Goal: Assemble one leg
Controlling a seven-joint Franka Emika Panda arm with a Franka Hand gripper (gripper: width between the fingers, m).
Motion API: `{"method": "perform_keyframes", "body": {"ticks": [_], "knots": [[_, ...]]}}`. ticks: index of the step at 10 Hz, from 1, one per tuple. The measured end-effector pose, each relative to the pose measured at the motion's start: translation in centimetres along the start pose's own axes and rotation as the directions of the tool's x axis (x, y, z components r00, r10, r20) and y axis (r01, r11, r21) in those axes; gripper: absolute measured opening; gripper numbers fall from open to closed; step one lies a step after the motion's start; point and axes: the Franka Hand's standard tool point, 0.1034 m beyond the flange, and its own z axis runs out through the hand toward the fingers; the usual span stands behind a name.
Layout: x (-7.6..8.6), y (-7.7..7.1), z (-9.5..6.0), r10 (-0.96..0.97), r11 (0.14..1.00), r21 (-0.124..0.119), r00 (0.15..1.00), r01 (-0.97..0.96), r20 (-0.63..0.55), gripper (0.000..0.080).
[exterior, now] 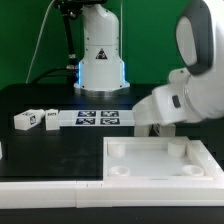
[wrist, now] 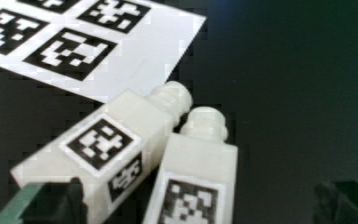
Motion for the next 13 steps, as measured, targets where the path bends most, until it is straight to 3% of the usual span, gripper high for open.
{"method": "perform_keyframes", "body": {"ticks": [6, 12, 13], "knots": [[1.2, 0.7, 1.1, -0.003, 1.000, 0.001, 1.000, 0.003, -0.027, 0.0649], [1.1, 0.7, 1.6, -0.003, 1.000, 0.001, 1.000, 0.003, -0.016, 0.0649], [1.1, 0.7, 1.6, -0.003, 1.000, 0.001, 1.000, 0.003, -0.016, 0.0533]]}}
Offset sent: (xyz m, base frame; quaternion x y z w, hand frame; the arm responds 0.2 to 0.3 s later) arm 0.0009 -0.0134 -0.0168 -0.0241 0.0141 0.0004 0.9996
